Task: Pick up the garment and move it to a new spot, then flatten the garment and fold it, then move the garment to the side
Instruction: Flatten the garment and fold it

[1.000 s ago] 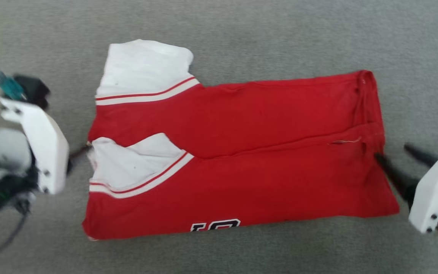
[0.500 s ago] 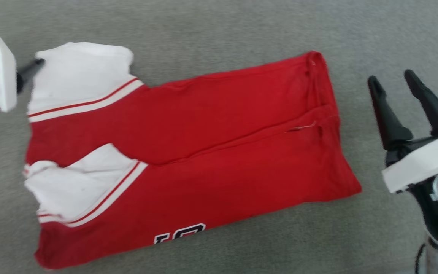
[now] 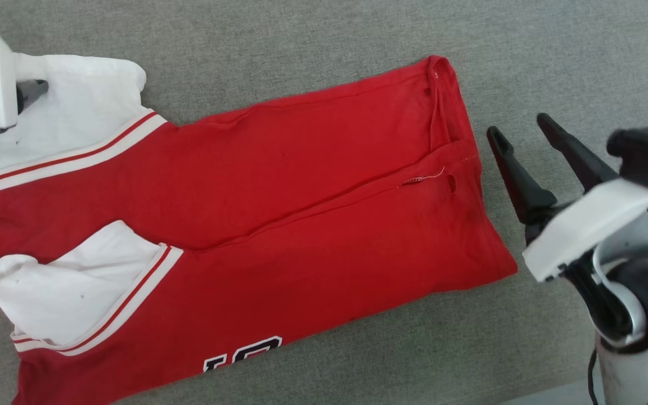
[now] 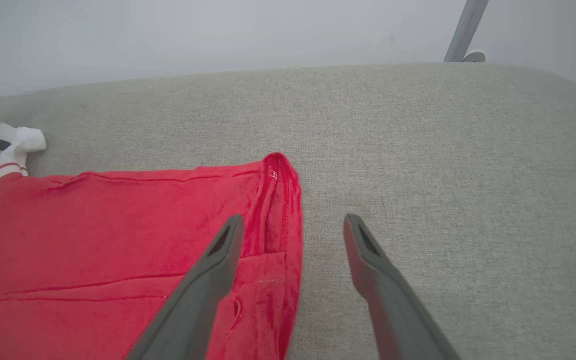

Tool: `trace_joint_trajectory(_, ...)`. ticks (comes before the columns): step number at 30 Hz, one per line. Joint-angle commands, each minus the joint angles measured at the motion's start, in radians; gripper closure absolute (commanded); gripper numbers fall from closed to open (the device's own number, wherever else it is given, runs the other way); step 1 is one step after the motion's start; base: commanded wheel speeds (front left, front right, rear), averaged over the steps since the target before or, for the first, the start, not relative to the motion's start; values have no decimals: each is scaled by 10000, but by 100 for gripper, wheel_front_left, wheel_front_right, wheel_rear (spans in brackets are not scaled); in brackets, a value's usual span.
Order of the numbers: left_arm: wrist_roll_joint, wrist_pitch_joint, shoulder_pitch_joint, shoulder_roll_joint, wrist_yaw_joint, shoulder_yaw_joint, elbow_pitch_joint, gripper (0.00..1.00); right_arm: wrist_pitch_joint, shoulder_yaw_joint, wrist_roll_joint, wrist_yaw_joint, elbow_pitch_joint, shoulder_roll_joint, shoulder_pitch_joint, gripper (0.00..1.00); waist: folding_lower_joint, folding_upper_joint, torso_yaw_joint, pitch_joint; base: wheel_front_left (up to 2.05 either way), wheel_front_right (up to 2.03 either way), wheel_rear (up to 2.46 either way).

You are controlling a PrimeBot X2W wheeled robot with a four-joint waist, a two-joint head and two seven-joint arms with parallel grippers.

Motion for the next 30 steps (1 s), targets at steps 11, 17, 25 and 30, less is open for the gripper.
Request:
trace_joint_trajectory(11,149,-128,-134,-1247,-717,-446,1416,100,1553,545,183,0,2116,-600,-2438,0,0,-1,434,44,0,0,0)
trace_joint_trajectory(17,237,-413,-484,-1804,-1025,-481,1948,100,2660,1091,289,0,4002,-815,-3967,0,0,-1,796,19,0,0,0)
trace_joint_trajectory(25,280,-813,-805,-2379,-1343,-521,2445,100,4044,2368,777,0,6338,-998,-5046,0,0,-1,1131,19,0,0,0)
trace_joint_trajectory(30,229,-1224,-907,-2652,-1464,-461,2675,100,4143,3163,1188,0,7077,-1402,-5326,100,0,-1,1361,-68,0,0,0)
